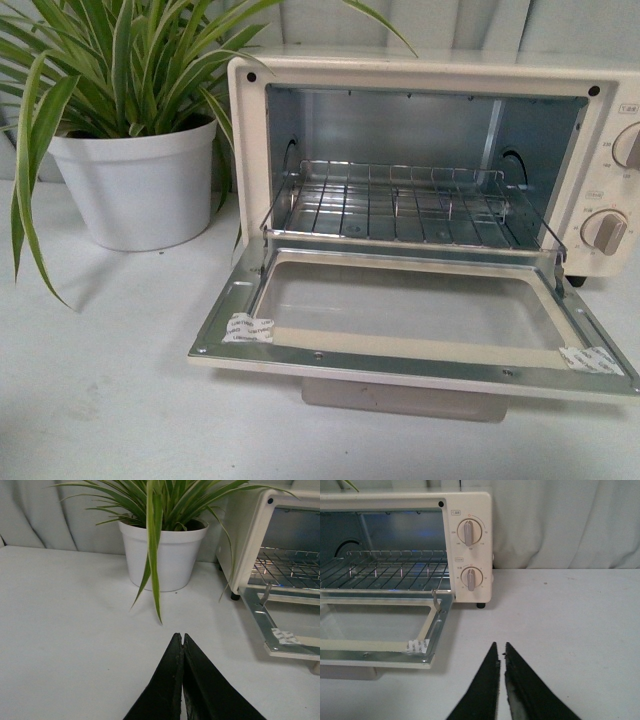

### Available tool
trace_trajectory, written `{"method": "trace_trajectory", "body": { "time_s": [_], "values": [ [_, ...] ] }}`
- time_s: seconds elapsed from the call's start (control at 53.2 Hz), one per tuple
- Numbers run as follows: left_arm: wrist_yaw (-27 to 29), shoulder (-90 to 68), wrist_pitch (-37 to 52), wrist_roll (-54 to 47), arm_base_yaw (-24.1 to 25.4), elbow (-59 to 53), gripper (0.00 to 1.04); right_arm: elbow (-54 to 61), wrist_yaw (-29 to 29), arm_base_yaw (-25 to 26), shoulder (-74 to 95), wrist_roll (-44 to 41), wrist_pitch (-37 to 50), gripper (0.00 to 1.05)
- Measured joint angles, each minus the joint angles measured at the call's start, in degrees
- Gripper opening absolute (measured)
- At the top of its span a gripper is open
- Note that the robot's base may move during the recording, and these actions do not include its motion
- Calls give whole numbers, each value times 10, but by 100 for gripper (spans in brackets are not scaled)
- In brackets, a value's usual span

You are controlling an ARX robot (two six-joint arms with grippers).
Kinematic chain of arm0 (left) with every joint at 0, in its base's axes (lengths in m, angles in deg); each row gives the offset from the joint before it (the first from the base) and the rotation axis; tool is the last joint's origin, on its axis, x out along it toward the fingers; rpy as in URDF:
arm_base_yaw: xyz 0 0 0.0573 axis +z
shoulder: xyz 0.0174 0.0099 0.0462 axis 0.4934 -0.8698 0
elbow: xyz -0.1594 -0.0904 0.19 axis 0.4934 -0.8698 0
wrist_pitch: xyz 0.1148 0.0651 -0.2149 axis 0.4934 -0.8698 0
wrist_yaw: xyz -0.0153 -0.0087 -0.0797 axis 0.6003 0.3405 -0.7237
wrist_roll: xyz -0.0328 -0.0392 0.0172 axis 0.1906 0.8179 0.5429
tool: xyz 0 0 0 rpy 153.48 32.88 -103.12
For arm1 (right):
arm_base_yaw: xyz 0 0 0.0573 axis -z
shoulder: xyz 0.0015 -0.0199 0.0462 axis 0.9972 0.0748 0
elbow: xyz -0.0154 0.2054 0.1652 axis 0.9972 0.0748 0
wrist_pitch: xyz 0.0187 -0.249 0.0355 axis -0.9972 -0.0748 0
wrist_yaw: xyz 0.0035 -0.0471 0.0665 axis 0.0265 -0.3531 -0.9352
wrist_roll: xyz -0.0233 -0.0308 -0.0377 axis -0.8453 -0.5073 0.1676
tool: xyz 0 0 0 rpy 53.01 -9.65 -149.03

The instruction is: Open oven

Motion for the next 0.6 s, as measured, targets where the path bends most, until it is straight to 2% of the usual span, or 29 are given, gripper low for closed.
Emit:
{"method": "trace_trajectory", "body": {
  "time_s": [0.019, 0.075, 0.113, 0.169, 0.226, 0.545, 0.602],
  "values": [
    [0, 20, -21, 1, 2, 0, 4, 0, 0, 0, 0, 0, 0, 1],
    [-11, 76, -93, -2, 14, 0, 4, 0, 0, 0, 0, -2, 0, 1],
    [-31, 103, -106, -2, 28, 0, 4, 0, 0, 0, 0, -2, 0, 1],
    [-91, 112, -116, -2, 74, 0, 4, 0, 0, 0, 0, -2, 0, 1],
    [-104, 114, -118, -2, 112, 0, 4, 0, 0, 0, 0, -2, 0, 1],
    [-112, 115, -118, -2, 117, 0, 4, 0, 0, 0, 0, -2, 0, 1],
    [-112, 115, -118, -2, 117, 0, 15, 0, 0, 0, 0, -3, 0, 13]
  ]
}}
